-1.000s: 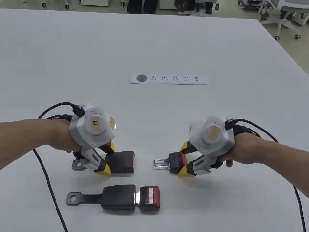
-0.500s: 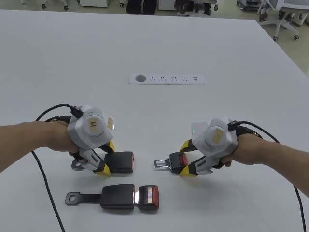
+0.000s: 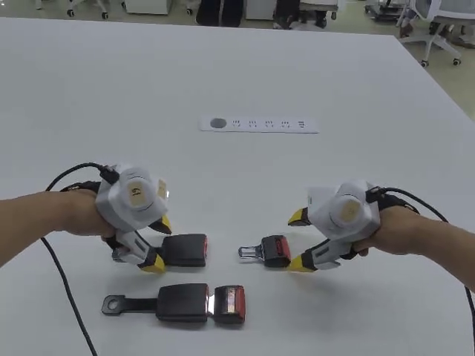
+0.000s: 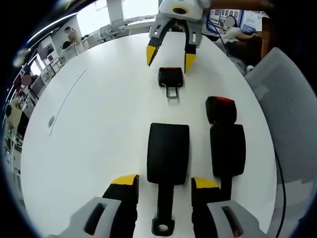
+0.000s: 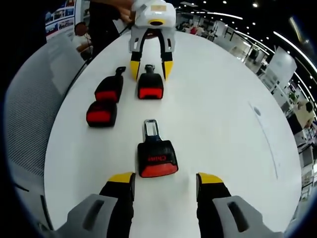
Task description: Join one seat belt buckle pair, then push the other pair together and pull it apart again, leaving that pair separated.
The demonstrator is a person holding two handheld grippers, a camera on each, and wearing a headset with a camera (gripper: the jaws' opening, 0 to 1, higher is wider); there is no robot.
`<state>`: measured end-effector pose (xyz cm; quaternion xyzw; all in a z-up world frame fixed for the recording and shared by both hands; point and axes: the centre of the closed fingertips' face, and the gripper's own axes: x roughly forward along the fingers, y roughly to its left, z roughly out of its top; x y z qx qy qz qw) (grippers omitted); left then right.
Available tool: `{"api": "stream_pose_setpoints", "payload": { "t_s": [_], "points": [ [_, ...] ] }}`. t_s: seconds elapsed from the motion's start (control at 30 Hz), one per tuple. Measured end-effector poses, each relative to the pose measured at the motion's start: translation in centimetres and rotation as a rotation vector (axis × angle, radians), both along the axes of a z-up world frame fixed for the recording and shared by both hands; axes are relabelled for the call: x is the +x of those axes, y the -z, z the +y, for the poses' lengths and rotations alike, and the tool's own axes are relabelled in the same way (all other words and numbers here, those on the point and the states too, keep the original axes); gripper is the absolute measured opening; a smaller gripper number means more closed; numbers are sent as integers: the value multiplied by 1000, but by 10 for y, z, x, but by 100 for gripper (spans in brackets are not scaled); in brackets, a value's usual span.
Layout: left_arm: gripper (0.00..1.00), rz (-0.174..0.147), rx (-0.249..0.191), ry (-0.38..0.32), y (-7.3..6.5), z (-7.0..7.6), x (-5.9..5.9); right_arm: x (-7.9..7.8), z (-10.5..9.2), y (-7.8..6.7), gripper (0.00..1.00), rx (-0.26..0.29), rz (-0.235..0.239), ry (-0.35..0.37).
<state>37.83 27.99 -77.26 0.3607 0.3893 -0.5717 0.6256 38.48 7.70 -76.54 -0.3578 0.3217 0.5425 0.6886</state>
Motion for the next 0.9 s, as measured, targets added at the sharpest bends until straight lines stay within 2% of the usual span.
{"api": "stream_pose_setpoints", "payload": {
  "t_s": [0.07,0.13,0.2,0.27,0.33,0.4,0.43,0.53,0.57,0.67,0.83,0.87,0.9],
  "points": [
    [43,-1,-14,-19,-1,6,2,-4,-4,-3,51,0,1,10],
    [44,-2,-32,-46,-5,8,-2,-6,-8,-5,52,2,-5,14],
    [45,1,-46,-71,-3,17,1,-8,-13,-4,52,10,-5,25],
    [45,2,-62,-94,-7,15,-9,-10,-16,-6,54,19,-6,36],
    [47,3,-74,-113,-9,24,-7,-12,-19,-7,56,27,-5,47],
    [48,4,-91,-140,-12,26,-13,-14,-24,-6,57,35,-9,56],
    [48,3,-103,-153,-13,33,-10,-16,-26,-6,57,40,-8,66],
    [50,0,-130,-189,-14,39,-13,-22,-28,-8,61,63,-4,88],
    [50,4,-139,-201,-18,40,-18,-23,-30,-7,62,68,-6,96],
    [52,-2,-168,-242,-24,45,-24,-30,-31,-10,63,81,-5,114],
    [55,-13,-256,-325,-28,55,-28,-36,-35,-10,66,126,-5,158],
    [56,-18,-286,-355,-29,57,-29,-40,-33,-14,67,140,-5,173],
    [56,-21,-306,-373,-34,55,-34,-41,-33,-15,68,152,-4,186]
  ]
}}
